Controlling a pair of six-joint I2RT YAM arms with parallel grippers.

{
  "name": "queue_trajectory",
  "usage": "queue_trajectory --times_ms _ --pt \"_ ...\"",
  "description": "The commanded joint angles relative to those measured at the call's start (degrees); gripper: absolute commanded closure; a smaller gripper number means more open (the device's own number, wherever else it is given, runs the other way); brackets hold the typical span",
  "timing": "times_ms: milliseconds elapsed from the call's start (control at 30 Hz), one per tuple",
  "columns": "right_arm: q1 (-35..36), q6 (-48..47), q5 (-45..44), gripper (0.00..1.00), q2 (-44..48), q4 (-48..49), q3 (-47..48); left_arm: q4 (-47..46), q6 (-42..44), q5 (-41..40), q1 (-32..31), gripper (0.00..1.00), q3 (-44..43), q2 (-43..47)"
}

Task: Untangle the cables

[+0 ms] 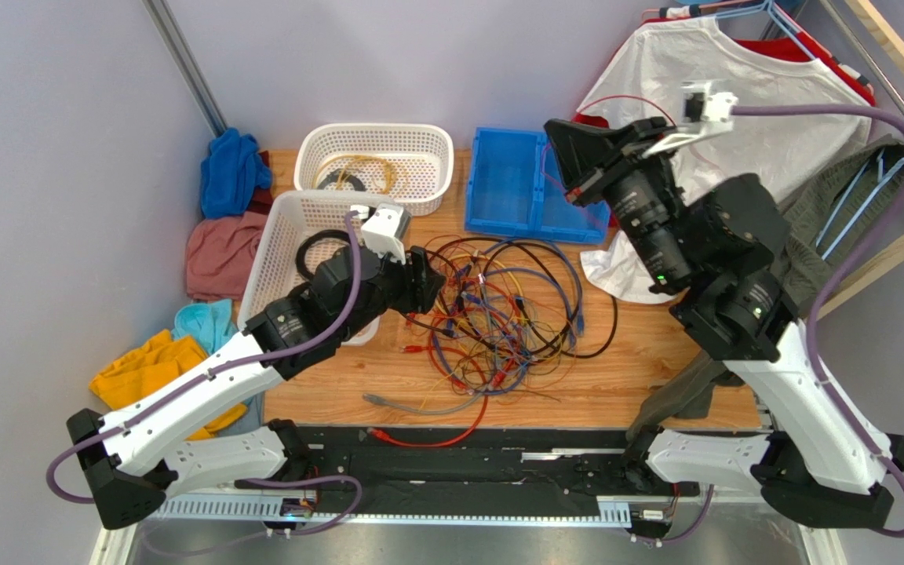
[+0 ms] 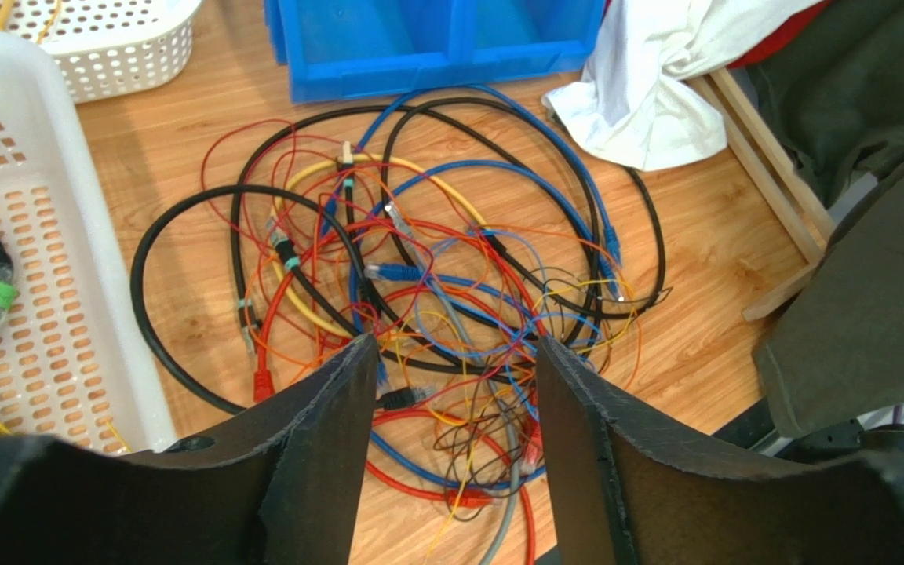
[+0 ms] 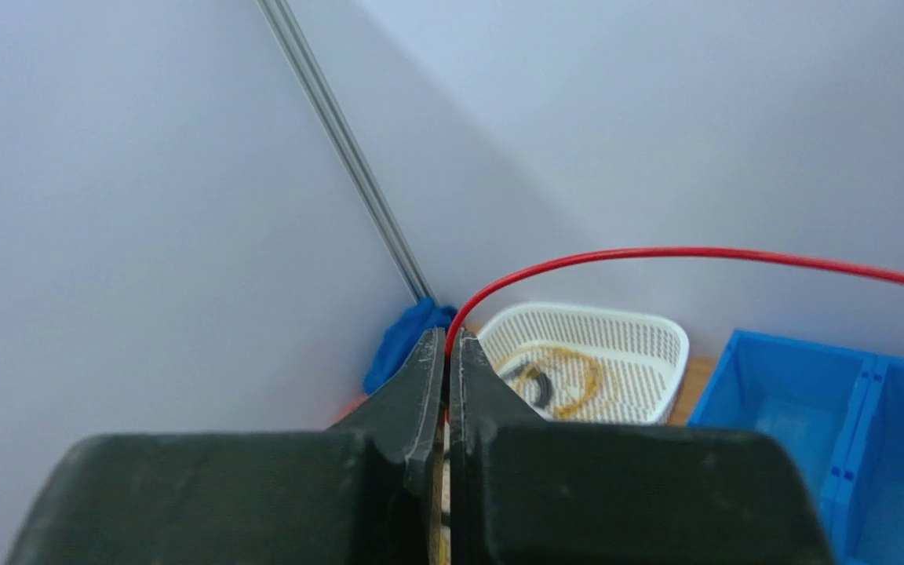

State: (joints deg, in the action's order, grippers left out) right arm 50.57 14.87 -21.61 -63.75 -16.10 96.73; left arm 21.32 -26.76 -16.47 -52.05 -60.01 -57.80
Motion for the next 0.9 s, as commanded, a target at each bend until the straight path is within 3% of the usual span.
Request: queue_trajectory --times_ms 0,167,367,700,867 --pt "0.06 -1.52 0.77 1.00 -2.27 -8.44 -2.92 -7.34 -1.45 0.91 -0.07 0.42 1.12 2.78" --pt "0.06 0.42 1.39 1.00 0.82 -4.91 -15.24 -9.02 -2.15 1.00 -0.07 0.44 3.76 4.19" --pt "0.06 -2.82 -1.94 1.00 -0.32 -5.08 -16.13 -6.73 -6.19 -1.46 -0.07 0.46 9.55 5.94" --pt "-0.20 -8.18 -6.87 1.00 -7.52 -5.08 -7.18 -10.24 -16.55 -1.55 -0.07 0.51 27.38 12.44" --pt "-3.18 -12.06 -9.68 1.00 -12.53 -5.17 4.13 -13.58 -21.13 1.26 -0.07 0.52 33.81 14.20"
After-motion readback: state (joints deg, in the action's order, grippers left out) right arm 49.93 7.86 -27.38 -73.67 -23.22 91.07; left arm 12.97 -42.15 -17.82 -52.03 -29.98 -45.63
